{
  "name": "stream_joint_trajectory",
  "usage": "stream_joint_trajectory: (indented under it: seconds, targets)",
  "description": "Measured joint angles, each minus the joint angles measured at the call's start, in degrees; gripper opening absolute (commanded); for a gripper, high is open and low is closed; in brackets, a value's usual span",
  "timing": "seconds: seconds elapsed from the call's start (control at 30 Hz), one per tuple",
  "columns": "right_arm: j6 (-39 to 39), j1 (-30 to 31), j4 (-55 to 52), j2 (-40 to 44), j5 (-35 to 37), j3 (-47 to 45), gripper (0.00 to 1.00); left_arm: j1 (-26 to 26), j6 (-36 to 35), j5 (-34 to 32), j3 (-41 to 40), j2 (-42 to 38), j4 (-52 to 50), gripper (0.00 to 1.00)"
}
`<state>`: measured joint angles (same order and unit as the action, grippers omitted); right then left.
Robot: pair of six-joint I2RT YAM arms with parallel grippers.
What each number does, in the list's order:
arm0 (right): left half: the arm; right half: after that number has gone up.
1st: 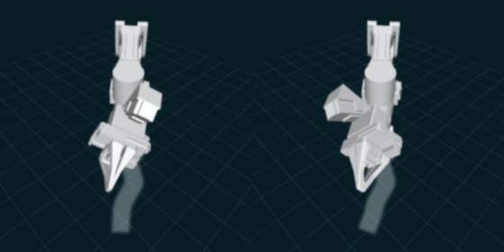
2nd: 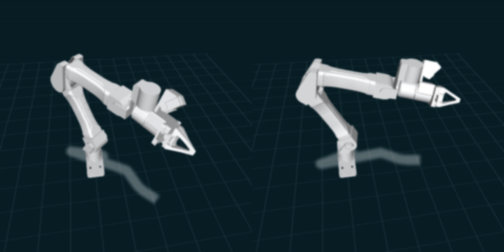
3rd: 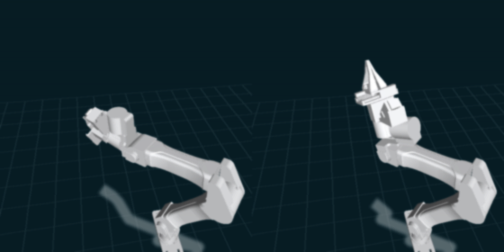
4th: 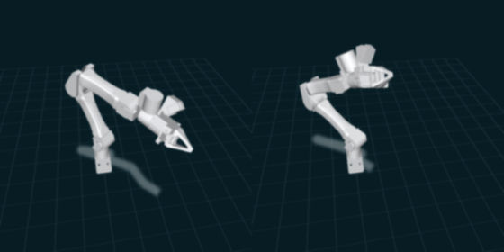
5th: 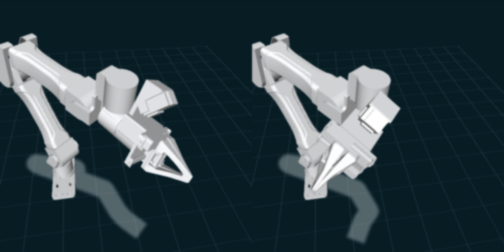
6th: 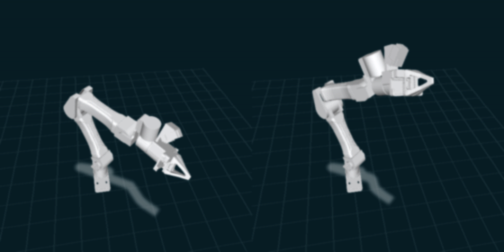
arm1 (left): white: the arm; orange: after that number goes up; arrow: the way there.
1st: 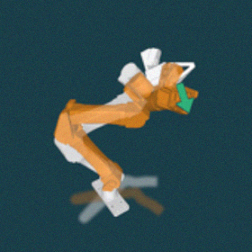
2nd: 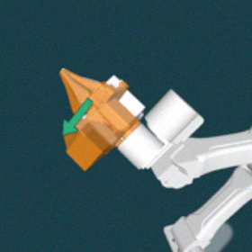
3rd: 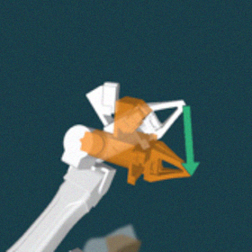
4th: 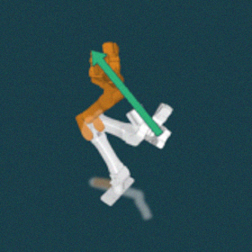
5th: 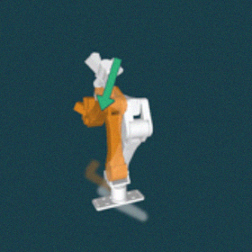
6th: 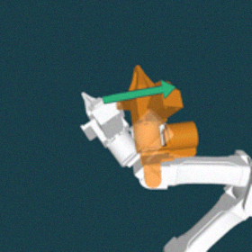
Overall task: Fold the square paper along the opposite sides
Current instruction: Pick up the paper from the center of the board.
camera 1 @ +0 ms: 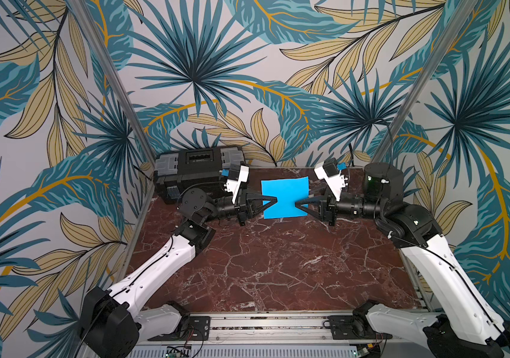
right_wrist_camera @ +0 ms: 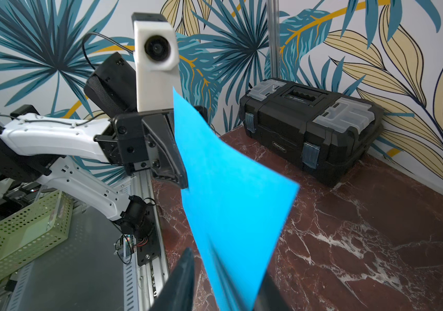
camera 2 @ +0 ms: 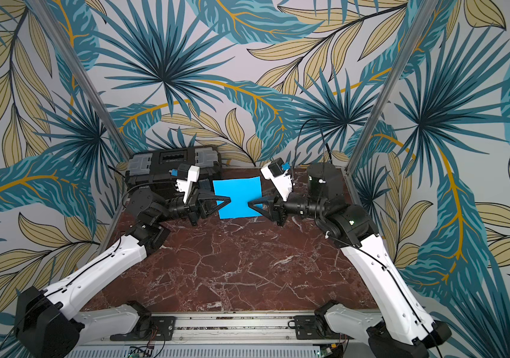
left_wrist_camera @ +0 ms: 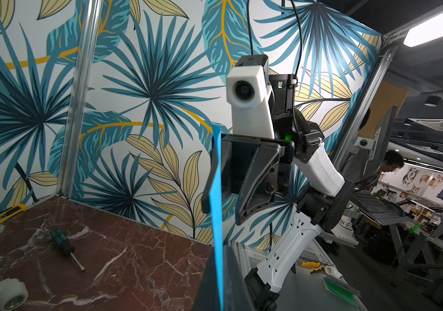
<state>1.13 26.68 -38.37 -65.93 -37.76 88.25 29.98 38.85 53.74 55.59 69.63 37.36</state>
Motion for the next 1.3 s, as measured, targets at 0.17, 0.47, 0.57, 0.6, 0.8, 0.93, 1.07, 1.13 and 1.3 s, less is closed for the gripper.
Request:
stream_joint_trajectory:
  seconds: [0.17,0.47,0.57,0.6,0.8,0.93,1.07,1.13,1.3]
  targets:
    - [0.1,0.1,1.1,1.3,0.4,-0.1,0.00,0.0,-0.2,-0.6,-0.1,0.0,0.3,0.33]
    - [-0.1,0.1,1.7,1.6,0.3,-0.6,0.00,0.0,-1.6,0.7,0.2,-0.2,-0.7,0.71]
    - [-0.2,0.1,1.9,2.0,-0.2,-1.2,0.00,0.0,-2.5,1.2,1.4,-0.2,-2.2,0.71]
    - [-0.3,0.1,1.9,2.2,-0.5,-1.4,0.00,0.0,-2.9,1.2,1.9,-0.2,-2.7,0.71]
    - [-0.6,0.1,2.1,3.4,-2.2,-3.0,0.00,0.0,-5.4,1.5,4.3,-0.2,-5.1,0.49]
    - [-0.8,0.1,2.1,3.7,-2.2,-3.3,0.00,0.0,-6.1,1.9,5.3,-0.2,-6.0,0.34]
    - [-1.0,0.1,2.1,3.7,-2.1,-3.3,0.00,0.0,-6.5,2.3,5.4,-0.2,-6.8,0.30]
    - [-1.0,0.1,2.1,3.7,-2.1,-3.3,0.00,0.0,-6.8,2.3,5.4,-0.2,-7.3,0.28]
    - [-1.0,0.1,2.1,3.7,-1.9,-3.3,0.00,0.0,-7.8,2.4,5.4,-0.4,-8.7,0.22]
